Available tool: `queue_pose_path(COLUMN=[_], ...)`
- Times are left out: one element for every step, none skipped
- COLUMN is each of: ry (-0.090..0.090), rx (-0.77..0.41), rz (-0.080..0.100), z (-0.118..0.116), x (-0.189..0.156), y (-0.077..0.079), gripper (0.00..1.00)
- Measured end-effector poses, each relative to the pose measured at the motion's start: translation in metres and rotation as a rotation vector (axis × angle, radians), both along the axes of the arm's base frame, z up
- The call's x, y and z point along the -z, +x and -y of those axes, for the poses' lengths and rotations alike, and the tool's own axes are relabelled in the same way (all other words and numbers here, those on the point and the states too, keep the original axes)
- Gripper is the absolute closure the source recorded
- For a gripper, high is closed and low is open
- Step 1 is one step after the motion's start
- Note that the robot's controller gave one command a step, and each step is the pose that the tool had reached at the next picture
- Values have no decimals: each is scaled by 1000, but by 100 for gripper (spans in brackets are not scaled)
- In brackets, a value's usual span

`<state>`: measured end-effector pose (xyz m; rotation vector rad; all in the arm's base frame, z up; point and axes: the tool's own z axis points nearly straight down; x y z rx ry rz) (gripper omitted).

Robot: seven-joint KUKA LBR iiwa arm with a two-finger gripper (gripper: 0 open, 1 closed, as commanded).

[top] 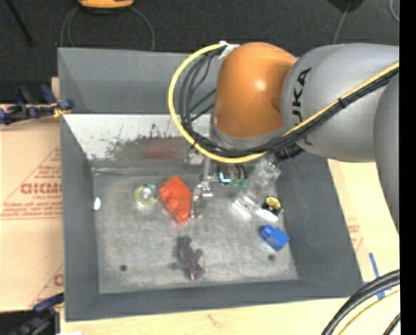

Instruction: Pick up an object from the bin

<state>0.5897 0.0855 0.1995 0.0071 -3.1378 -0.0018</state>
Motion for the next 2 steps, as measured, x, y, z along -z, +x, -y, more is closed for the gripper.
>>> queue_pose_path(ry=[2,2], rx=[5,50], rz=[13,11], z=[38,10], x=[126,97], y=[27,21], gripper=[0,0])
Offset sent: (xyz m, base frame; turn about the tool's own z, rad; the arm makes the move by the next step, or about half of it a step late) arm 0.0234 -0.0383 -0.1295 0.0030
